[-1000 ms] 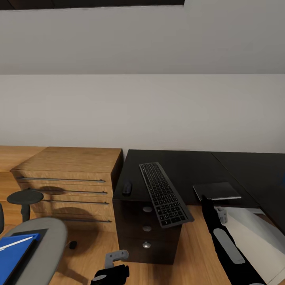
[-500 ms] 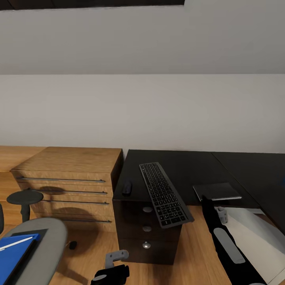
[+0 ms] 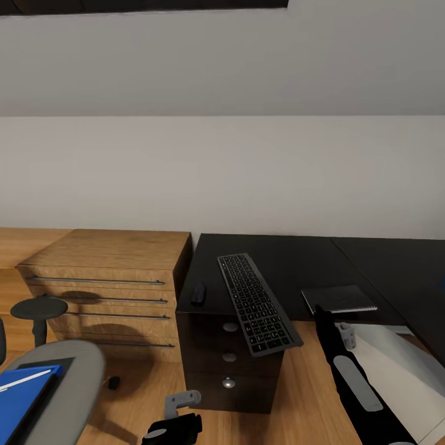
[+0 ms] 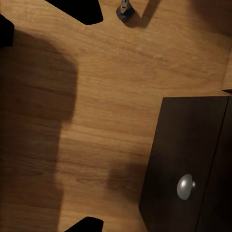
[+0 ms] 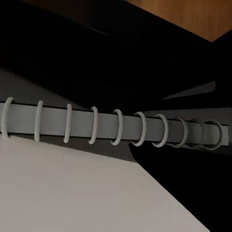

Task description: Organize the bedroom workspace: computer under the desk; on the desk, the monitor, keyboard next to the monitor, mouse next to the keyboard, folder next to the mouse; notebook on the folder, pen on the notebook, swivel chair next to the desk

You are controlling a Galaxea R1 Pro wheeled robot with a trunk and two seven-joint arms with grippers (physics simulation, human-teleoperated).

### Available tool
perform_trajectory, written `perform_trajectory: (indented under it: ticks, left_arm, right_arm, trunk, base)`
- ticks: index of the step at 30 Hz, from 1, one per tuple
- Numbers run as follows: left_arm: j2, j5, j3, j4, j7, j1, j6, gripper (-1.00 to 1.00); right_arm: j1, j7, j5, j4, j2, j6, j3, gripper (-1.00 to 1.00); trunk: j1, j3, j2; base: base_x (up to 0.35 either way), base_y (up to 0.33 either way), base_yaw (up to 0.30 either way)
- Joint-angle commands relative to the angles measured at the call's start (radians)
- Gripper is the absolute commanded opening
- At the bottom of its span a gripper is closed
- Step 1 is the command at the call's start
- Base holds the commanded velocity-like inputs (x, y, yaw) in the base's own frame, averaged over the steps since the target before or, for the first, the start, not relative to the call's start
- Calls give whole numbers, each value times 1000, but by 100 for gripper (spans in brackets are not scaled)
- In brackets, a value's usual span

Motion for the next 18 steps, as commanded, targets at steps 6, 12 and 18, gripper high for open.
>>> perform_trajectory:
  ticks: [6,12,18]
  left_arm:
    - [1,9,-1,-1,10,-1,1,100]
    - [2,9,-1,-1,10,-1,1,100]
    - [2,10,-1,-1,10,-1,1,100]
  right_arm:
    - [0,2,-20,12,-1,-7,4,100]
    - [0,3,-18,12,-2,-7,6,100]
    - [0,4,-17,12,-2,-7,6,100]
  trunk:
    - [0,-1,0]
    - [0,-1,0]
    - [0,-1,0]
  base:
    - [0,0,0]
    - [0,0,0]
    - [0,0,0]
